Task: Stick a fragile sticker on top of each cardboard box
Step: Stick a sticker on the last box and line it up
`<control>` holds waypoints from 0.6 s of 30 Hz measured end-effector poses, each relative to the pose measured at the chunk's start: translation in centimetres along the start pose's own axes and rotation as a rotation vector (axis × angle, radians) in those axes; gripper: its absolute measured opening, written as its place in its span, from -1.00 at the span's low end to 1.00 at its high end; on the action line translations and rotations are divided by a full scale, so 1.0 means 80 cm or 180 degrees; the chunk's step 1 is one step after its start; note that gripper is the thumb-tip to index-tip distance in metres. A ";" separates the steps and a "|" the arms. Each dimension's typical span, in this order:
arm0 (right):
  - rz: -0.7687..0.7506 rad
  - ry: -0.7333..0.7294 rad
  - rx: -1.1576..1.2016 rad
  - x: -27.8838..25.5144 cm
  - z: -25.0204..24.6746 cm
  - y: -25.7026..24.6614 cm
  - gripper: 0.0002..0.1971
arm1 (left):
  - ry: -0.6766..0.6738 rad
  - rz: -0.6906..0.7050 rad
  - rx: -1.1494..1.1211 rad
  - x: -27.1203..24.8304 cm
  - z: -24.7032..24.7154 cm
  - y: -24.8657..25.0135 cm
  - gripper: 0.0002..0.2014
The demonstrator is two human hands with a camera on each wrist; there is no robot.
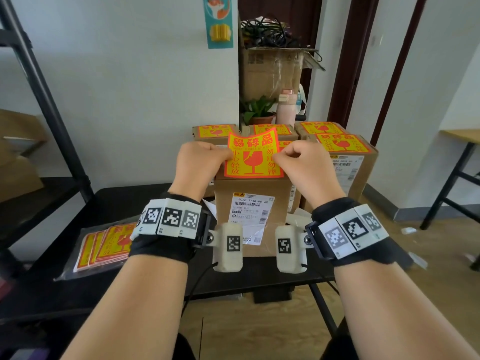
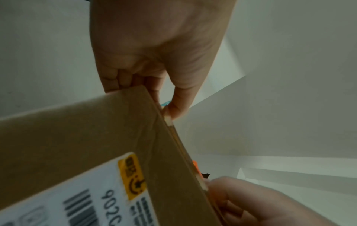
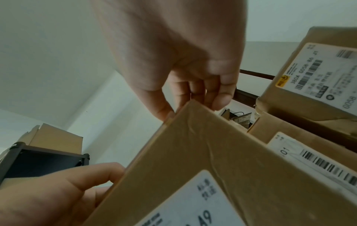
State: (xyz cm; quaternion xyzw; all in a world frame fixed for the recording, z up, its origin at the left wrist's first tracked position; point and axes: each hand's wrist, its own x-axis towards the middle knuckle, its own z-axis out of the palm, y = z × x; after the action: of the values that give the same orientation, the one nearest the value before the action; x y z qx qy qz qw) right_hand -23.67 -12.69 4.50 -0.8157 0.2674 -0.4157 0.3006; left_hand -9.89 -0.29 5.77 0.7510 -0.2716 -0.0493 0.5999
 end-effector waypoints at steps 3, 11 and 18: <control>-0.0057 0.0031 -0.0090 -0.001 0.000 0.000 -0.78 | 0.0033 0.0136 0.0162 -0.003 0.001 -0.003 -0.81; -0.0074 0.0123 -0.0263 -0.004 0.005 -0.002 -0.84 | 0.0142 0.0274 0.0318 -0.006 0.004 -0.007 -0.85; -0.0131 0.0093 -0.0338 -0.003 0.007 0.002 -0.88 | 0.0146 0.0420 0.0567 -0.002 0.007 -0.011 -0.86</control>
State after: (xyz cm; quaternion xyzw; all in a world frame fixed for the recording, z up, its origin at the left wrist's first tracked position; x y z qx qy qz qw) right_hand -23.32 -12.52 3.98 -0.8296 0.2767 -0.4189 0.2443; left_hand -9.95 -0.55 4.73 0.7827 -0.3099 0.0318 0.5388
